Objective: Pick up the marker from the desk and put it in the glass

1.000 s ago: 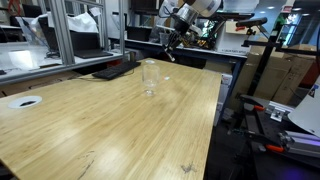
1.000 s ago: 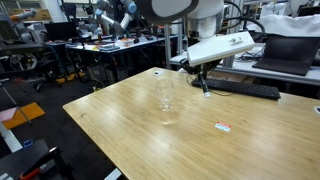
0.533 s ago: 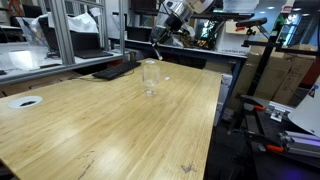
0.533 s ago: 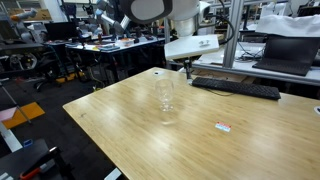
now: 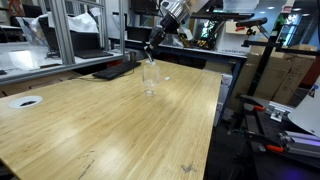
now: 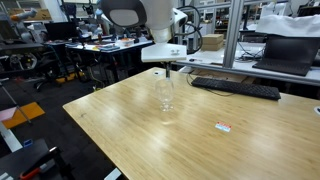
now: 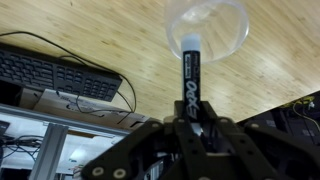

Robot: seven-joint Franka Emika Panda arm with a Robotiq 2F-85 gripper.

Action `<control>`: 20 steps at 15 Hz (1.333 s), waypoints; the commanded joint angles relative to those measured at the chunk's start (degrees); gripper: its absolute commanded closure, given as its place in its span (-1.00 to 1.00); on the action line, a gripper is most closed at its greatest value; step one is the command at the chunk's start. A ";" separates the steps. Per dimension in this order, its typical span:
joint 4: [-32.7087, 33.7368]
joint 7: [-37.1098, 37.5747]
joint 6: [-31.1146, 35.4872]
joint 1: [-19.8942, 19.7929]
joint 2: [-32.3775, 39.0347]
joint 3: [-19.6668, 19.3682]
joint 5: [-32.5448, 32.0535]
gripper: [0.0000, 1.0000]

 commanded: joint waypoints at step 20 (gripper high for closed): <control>-4.02 -7.13 5.19 1.90 1.55 -0.23 8.58 -1.00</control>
